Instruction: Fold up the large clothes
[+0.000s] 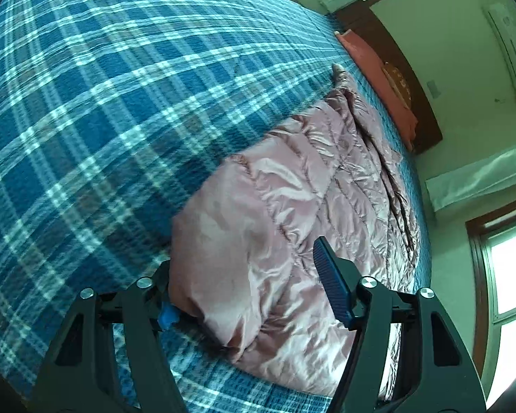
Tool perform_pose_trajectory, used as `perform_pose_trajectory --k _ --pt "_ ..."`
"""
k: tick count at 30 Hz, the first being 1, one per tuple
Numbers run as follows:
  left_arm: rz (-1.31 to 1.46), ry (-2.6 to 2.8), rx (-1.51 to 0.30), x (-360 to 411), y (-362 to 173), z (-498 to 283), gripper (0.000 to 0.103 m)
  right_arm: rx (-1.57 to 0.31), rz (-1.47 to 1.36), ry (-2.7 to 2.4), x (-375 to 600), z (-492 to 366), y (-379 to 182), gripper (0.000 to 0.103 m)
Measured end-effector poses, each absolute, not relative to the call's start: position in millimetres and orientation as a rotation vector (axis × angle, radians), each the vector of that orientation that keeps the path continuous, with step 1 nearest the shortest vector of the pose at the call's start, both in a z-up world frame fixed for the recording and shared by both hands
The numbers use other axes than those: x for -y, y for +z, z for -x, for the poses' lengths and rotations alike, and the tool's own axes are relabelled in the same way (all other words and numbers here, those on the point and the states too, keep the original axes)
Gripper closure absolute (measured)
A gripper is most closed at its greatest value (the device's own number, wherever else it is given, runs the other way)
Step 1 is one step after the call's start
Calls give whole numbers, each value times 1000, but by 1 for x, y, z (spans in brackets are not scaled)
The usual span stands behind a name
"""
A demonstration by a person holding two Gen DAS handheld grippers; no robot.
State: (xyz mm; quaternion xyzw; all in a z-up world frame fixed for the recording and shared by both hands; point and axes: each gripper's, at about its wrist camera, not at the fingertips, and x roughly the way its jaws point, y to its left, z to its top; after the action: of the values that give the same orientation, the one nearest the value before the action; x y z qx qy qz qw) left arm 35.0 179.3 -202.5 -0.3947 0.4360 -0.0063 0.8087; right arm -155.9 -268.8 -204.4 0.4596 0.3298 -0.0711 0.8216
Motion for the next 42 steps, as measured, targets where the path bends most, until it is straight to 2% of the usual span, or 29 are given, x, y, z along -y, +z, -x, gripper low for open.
perform_pose_trajectory --k 1,5,6,7,10,17,28,36,42 --pt "849 -42 -939 -177 -203 -35 56 -699 -976 -163 269 154 -204 59" --pt "802 -59 -946 -166 -204 -39 69 -703 -1003 -159 275 158 -209 84" --pt "811 -62 -947 -167 -206 -39 82 -697 -1023 -149 276 157 -211 86" --pt "836 -75 -939 -170 -208 -38 89 -691 -1035 -140 277 159 -212 89" --pt "848 -91 -900 -174 -201 -34 96 -656 -1028 -119 276 164 -204 93" --pt "799 -140 -827 -178 -165 -10 97 -621 -986 -64 269 191 -177 94" --pt "755 -222 -848 -198 -132 43 98 -616 -1012 -1 260 245 -151 94" --pt "710 -301 -763 -175 -88 -23 98 -482 -995 121 275 162 -101 94" --pt "647 -306 -700 -155 -56 -132 98 -439 -952 156 296 44 -68 94"
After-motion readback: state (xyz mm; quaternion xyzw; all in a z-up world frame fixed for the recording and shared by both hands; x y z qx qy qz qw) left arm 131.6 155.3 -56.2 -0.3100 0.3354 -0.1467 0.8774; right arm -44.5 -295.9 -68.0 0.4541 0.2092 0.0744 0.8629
